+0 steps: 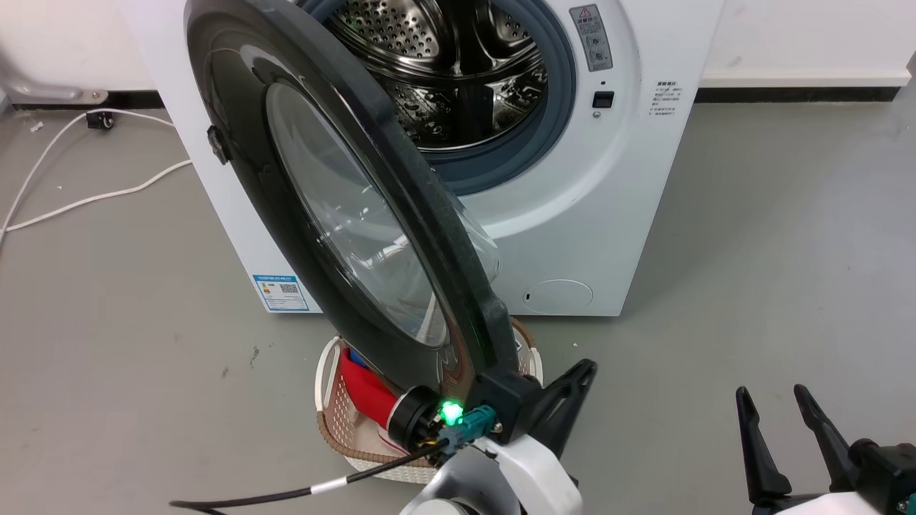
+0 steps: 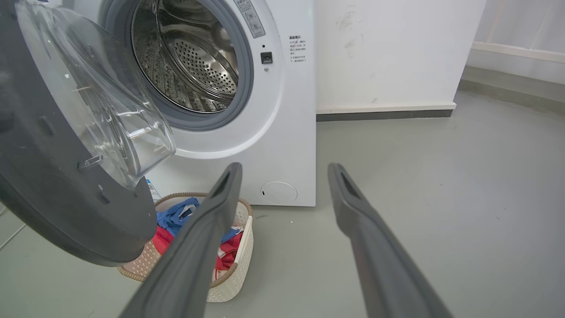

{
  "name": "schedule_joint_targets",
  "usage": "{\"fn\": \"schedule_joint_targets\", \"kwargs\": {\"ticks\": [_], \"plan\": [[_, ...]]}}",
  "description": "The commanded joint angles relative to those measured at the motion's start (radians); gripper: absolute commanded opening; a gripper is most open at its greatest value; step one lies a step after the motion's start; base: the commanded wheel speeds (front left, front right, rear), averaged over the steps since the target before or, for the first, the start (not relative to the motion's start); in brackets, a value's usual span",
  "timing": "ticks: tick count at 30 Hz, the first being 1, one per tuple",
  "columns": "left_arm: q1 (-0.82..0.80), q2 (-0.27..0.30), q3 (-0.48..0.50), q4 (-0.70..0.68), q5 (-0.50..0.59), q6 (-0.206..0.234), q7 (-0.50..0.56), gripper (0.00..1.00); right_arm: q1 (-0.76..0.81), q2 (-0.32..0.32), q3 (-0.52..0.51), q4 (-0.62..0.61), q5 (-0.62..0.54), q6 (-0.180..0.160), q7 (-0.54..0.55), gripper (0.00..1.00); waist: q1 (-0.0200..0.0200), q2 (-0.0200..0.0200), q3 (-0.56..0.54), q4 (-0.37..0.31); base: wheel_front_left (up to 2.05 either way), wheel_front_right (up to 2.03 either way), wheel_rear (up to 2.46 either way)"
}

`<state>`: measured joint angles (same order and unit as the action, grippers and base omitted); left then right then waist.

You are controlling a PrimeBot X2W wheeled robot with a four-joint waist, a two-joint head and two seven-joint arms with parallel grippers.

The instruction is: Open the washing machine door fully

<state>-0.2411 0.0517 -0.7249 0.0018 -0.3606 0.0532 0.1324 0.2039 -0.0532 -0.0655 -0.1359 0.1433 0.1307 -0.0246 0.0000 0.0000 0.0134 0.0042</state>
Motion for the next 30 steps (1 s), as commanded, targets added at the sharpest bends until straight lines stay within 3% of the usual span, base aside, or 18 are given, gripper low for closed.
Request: {"fn": "schedule_joint_targets", "kwargs": {"ticks": [1,14,30], "plan": [[-0.005,0.0,0.007,0.012,-0.007,0.006,-0.007,0.0,-0.012,0.004,0.001,0.002,0.005,0.0,-0.002,1.0,0.0,0.0,0.002,-0.001,0.0,0.0,0.0],[-0.068,0.002,0.064,0.179,-0.042,0.074,-0.09,0.0,-0.038,0.004,-0.004,0.036,0.029,0.0,-0.017,1.0,0.0,0.0,0.034,-0.004,0.0,0.0,0.0],[0.005,0.039,0.049,0.083,-0.03,0.132,-0.094,0.0,-0.051,0.004,-0.028,0.062,0.023,0.0,-0.015,1.0,0.0,0.0,0.033,0.09,0.0,0.0,0.0]]}}
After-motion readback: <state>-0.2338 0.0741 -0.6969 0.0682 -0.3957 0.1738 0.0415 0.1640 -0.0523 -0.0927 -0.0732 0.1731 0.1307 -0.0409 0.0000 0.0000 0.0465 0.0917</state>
